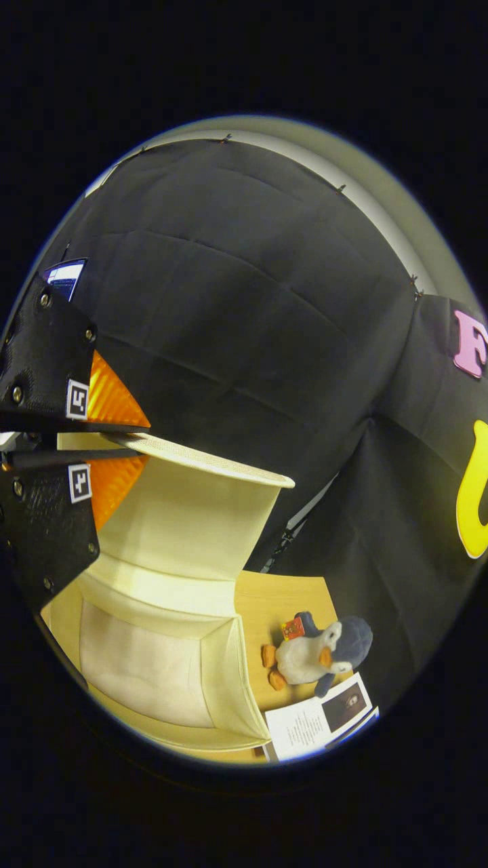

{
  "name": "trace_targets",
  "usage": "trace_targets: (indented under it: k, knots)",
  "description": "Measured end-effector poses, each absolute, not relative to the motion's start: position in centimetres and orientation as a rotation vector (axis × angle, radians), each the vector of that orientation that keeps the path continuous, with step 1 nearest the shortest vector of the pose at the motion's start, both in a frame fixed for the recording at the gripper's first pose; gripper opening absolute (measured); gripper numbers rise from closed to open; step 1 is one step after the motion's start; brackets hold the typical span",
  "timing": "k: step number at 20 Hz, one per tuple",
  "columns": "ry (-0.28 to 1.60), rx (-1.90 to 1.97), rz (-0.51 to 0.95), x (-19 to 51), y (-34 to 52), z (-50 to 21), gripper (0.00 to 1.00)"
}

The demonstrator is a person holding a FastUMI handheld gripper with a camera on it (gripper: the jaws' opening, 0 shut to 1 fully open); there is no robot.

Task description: Open the storage box then place both shoes into the box .Put the left shoe in first, then the right shoe, with the right side of both shoes facing outward in a uniform manner.

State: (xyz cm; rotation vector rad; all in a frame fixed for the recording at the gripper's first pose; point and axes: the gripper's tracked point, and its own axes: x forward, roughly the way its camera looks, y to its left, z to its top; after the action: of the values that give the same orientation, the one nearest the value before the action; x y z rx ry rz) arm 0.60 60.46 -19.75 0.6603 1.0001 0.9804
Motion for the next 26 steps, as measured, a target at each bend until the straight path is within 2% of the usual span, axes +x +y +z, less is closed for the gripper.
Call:
trace_targets:
  k: [2,3,4,7,12,13,26]
  knots:
    - [0.987,0.625,0.977,0.6,61.5,-20.3,0.15]
    - [1.004,0.628,0.986,0.5,62.2,-20.6,0.26]
    - [1.033,0.661,1.019,-0.4,62.7,-20.0,0.27]
    - [1.089,0.609,1.014,-0.7,61.9,-21.0,0.76]
    - [1.025,0.46,1.011,0.4,57.8,-22.9,0.8]
    - [1.022,0.445,1.003,0.7,56.8,-23.2,0.95]
    - [0.983,0.457,0.735,5.6,39.7,-27.1,0.96]
